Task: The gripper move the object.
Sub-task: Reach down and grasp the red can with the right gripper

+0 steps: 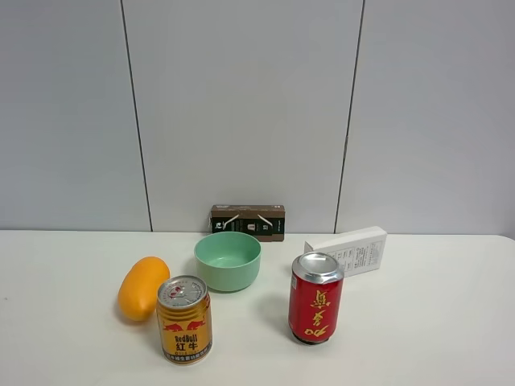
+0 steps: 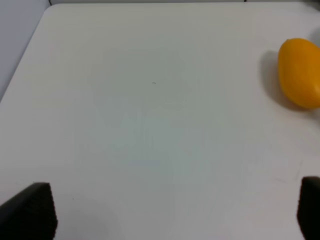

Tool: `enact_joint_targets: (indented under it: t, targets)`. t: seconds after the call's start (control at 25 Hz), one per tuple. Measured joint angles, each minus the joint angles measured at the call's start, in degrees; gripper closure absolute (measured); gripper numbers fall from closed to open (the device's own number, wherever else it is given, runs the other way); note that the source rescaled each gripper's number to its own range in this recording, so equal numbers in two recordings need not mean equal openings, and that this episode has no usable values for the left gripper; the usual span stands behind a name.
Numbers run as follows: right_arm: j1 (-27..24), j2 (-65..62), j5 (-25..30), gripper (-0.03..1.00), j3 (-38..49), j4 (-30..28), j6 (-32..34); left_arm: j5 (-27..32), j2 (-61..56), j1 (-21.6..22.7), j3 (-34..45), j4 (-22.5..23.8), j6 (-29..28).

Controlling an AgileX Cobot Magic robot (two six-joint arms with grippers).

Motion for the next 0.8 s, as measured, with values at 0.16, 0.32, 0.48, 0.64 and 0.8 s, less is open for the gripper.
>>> enact_joint_targets:
  t: [0.16,0.32,0.48,0.64,0.8]
  targets:
    - [0.0,0.0,0.0,0.52,0.0,0.0,0.0,0.0,0.0,0.0,0.0,0.0,0.0]
    - [0.0,0.0,0.0,0.52,0.0,0.0,0.0,0.0,0.0,0.0,0.0,0.0,0.02]
    - [0.0,0.0,0.0,0.52,0.0,0.0,0.0,0.0,0.0,0.0,0.0,0.0,0.02]
    - [0.0,0.0,0.0,0.52,0.0,0.0,0.0,0.0,0.0,0.0,0.0,0.0,0.02]
    - [0.0,0.0,0.0,0.52,0.0,0.0,0.0,0.0,0.0,0.0,0.0,0.0,0.02]
